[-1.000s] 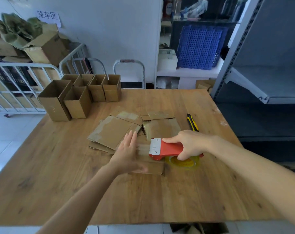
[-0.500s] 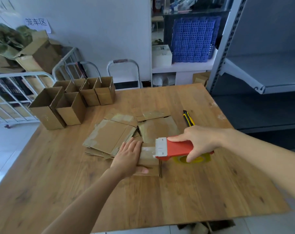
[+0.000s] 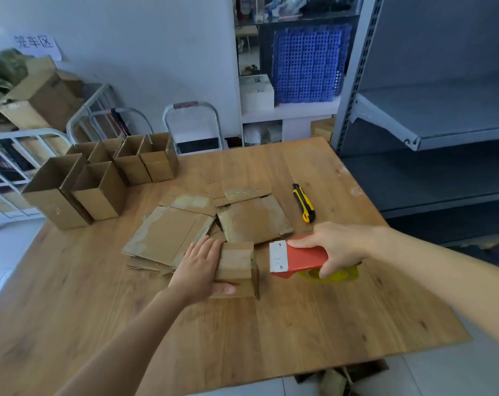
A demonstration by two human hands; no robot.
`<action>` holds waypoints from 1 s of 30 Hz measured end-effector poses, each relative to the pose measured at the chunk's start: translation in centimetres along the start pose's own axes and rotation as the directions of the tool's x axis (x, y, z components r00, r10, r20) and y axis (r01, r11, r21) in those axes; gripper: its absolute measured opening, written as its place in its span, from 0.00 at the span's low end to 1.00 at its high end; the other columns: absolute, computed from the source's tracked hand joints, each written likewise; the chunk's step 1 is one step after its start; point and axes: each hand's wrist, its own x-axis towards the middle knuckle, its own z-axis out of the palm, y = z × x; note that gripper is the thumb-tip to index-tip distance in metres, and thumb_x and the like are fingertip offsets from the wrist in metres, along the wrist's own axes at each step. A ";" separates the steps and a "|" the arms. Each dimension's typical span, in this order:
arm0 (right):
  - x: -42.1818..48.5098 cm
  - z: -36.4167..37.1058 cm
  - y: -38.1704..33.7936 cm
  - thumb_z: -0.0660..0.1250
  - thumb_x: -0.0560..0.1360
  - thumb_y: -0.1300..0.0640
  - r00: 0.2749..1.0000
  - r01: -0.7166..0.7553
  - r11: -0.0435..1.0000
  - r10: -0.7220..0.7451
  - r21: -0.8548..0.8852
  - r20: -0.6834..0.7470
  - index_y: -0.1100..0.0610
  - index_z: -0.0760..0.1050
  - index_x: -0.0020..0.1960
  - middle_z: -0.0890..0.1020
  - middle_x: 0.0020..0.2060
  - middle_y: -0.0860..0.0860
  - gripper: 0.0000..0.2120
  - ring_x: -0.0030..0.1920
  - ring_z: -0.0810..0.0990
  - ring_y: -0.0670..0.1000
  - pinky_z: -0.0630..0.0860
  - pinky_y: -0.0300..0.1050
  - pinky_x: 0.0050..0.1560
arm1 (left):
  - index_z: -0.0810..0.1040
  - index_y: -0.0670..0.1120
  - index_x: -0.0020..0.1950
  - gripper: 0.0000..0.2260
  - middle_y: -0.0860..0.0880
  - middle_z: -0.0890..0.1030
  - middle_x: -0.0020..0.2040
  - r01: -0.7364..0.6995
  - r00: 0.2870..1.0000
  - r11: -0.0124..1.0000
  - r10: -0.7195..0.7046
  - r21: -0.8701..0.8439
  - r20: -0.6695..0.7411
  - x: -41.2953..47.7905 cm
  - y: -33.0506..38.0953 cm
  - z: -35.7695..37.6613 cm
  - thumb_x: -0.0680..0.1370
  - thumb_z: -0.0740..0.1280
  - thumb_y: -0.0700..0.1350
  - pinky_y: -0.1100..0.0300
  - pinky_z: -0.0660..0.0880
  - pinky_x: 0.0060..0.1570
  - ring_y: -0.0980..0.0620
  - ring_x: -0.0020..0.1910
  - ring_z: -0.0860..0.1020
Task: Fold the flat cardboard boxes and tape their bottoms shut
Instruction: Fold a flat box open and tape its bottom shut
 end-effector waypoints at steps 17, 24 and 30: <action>1.9 -0.7 -4.6 0.70 0.71 0.49 0.997 0.069 0.969 -0.072 -0.239 -0.001 0.47 0.64 0.73 0.75 0.47 0.52 0.33 0.44 0.74 0.54 0.73 0.46 0.36 | 0.62 0.43 0.73 0.36 0.46 0.60 0.76 0.347 0.930 0.933 -0.331 -0.091 0.157 2.9 6.1 -2.1 0.72 0.58 0.64 0.34 0.39 0.71 0.44 0.78 0.46; 2.6 -1.9 -6.0 0.71 0.69 0.51 0.998 0.047 0.952 -0.034 -0.302 0.045 0.51 0.72 0.65 0.75 0.41 0.50 0.26 0.42 0.76 0.54 0.68 0.42 0.29 | 0.68 0.47 0.64 0.22 0.48 0.72 0.64 0.293 0.956 0.951 -0.289 -0.096 0.056 3.0 7.5 -1.7 0.75 0.58 0.57 0.41 0.45 0.74 0.46 0.69 0.64; 3.6 -3.8 -8.7 0.73 0.68 0.53 0.989 -0.035 0.936 0.082 -0.351 0.120 0.55 0.77 0.55 0.76 0.40 0.50 0.17 0.35 0.74 0.50 0.71 0.42 0.32 | 0.65 0.47 0.68 0.24 0.47 0.70 0.66 0.271 0.961 0.960 -0.266 -0.073 0.076 2.9 7.7 -1.9 0.76 0.58 0.57 0.41 0.45 0.74 0.45 0.71 0.62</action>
